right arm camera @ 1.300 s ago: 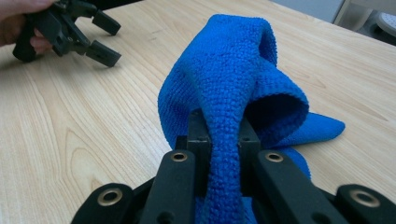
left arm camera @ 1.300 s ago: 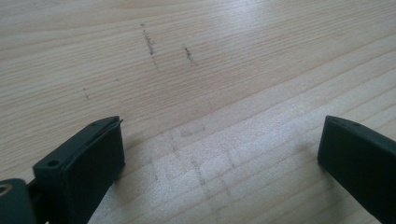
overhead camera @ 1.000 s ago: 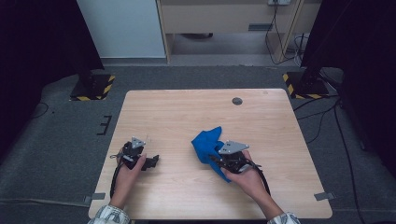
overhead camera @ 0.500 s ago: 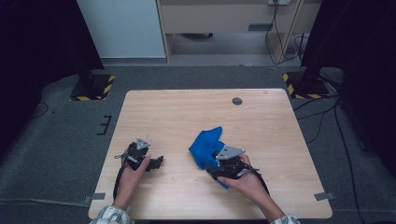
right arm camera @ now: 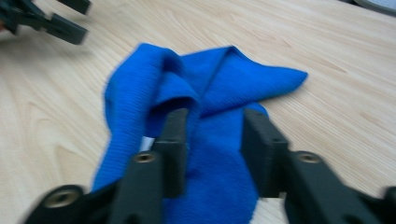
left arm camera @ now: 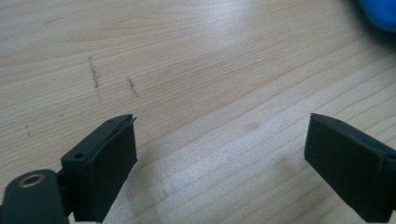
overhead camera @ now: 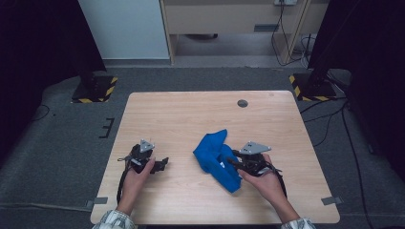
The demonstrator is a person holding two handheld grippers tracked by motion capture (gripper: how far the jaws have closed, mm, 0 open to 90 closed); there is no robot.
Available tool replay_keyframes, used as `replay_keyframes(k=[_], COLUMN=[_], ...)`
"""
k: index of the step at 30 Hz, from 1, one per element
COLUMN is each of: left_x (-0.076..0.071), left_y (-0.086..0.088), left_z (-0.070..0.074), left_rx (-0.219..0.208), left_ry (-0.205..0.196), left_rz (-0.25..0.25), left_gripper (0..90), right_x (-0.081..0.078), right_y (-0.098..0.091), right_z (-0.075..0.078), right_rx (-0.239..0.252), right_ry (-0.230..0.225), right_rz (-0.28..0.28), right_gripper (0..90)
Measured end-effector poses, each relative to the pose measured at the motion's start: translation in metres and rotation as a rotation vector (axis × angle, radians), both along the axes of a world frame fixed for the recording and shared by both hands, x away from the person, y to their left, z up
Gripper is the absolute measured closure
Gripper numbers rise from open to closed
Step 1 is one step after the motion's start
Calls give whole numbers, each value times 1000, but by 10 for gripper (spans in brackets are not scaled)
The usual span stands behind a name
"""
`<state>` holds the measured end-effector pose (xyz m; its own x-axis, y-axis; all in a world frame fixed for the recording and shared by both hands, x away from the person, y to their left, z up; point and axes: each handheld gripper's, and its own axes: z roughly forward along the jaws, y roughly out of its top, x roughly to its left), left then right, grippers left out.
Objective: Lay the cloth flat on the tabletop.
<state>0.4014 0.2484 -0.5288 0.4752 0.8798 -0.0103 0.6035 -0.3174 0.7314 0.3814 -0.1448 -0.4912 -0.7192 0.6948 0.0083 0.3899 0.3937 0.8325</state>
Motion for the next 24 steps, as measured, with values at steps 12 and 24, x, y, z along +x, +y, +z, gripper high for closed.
replay_keyframes(k=[12,24], left_x=[-3,-4], left_y=[-3,-5], left_z=[4,7], left_rx=[-24,-36], left_ry=[-13,-23], left_rz=[-7,-17], left_gripper=[98,101], right_x=[12,16], right_y=[19,24], right_z=[-18,-22], right_rx=[-19,7], right_ry=[58,71], right_rz=[15,47], right_gripper=[609,889])
